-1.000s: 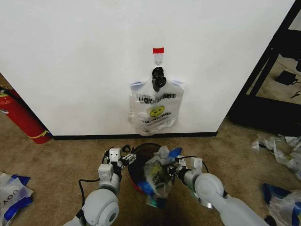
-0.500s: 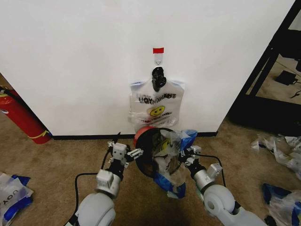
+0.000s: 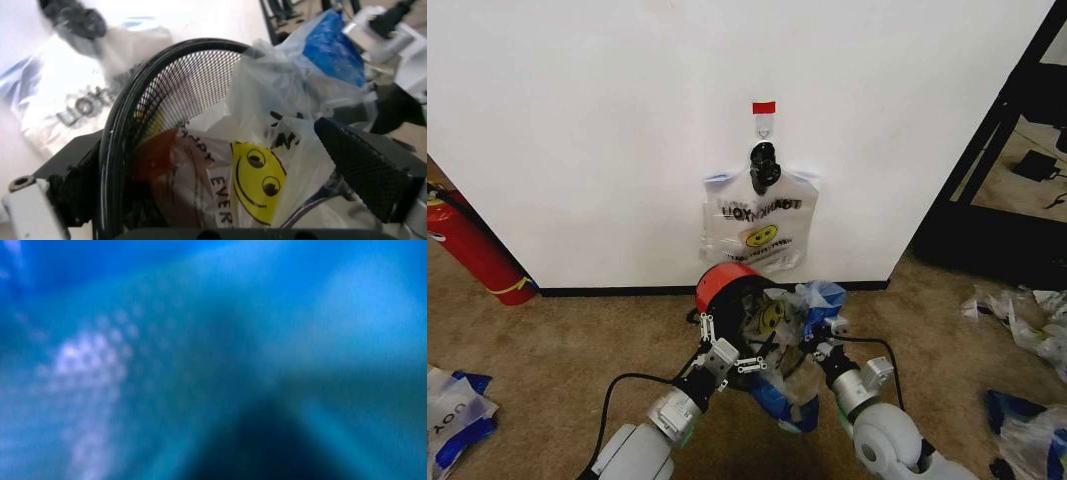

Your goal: Pick up the garbage bag from the wall and place it over the trash bin.

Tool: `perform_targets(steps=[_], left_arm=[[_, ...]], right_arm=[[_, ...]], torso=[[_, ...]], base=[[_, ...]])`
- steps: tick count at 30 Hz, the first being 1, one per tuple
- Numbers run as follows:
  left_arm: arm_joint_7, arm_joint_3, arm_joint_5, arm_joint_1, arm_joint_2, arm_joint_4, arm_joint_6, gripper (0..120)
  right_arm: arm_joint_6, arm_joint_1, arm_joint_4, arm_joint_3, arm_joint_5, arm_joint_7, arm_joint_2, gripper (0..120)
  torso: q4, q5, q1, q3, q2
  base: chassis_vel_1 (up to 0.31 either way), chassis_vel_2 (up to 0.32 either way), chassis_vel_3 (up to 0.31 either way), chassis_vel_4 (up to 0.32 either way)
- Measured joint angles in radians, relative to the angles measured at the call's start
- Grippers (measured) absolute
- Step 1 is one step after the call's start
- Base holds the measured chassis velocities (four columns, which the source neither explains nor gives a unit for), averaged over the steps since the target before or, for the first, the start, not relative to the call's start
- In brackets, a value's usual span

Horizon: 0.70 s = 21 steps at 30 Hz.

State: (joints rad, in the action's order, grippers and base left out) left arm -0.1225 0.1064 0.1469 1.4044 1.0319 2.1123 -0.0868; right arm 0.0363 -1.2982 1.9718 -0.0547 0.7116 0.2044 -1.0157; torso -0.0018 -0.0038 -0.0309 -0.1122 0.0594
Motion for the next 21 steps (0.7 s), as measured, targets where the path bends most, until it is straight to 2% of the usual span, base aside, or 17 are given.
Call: perform_targets(steps=[6, 9, 12, 15, 17, 19, 20, 21], left_arm=[[0.022, 0.011, 0.026, 0.021, -0.008, 0.033, 0.016, 100], [0.132, 0.019, 0.05, 0.043, -0.003, 0.063, 0.088, 100], [0.284, 0.037, 0.051, 0.06, -0.011, 0.088, 0.157, 100], [0.331, 0.043, 0.05, 0.063, -0.012, 0.089, 0.167, 100], [0.34, 0.046, 0.041, 0.072, -0.015, 0.101, 0.158, 100], [0.296, 0.047, 0.021, 0.096, -0.027, 0.127, 0.107, 100], [0.296, 0.047, 0.021, 0.096, -0.027, 0.127, 0.107, 100], [0.243, 0.047, 0.008, 0.114, -0.037, 0.141, 0.072, 100]], right_arm=[[-0.01, -0.012, 0.016, 0.001, 0.006, 0.009, 0.001, 0], [-0.016, -0.024, 0.02, 0.001, 0.0, 0.026, -0.002, 0], [-0.021, -0.032, 0.017, 0.005, -0.009, 0.05, -0.009, 0], [-0.021, -0.036, 0.012, 0.009, -0.015, 0.052, -0.013, 0], [-0.023, -0.039, 0.01, 0.012, -0.017, 0.066, -0.017, 0], [-0.026, -0.039, 0.008, 0.013, -0.016, 0.082, -0.022, 0], [-0.026, -0.039, 0.008, 0.013, -0.016, 0.082, -0.022, 0], [-0.029, -0.038, 0.008, 0.013, -0.013, 0.092, -0.024, 0]], torso=[[0.0003, 0.0, 0.0, 0.0, 0.0], [0.0003, -0.0003, 0.0, 0.0, 0.0], [0.0003, -0.0002, 0.0, 0.0, 0.0], [0.0003, 0.0002, 0.0, 0.0, 0.0], [0.0001, -0.0001, 0.0, 0.0, 0.0], [0.0002, 0.0, 0.0, 0.0, 0.0], [0.0002, 0.0, 0.0, 0.0, 0.0], [0.0002, 0.0003, 0.0, 0.0, 0.0]], base=[[0.0, 0.0, 0.0, 0.0], [0.0, 0.0, 0.0, 0.0], [0.0, 0.0, 0.0, 0.0], [0.0, 0.0, 0.0, 0.0], [0.0, 0.0, 0.0, 0.0], [0.0, 0.0, 0.0, 0.0], [0.0, 0.0, 0.0, 0.0], [0.0, 0.0, 0.0, 0.0]])
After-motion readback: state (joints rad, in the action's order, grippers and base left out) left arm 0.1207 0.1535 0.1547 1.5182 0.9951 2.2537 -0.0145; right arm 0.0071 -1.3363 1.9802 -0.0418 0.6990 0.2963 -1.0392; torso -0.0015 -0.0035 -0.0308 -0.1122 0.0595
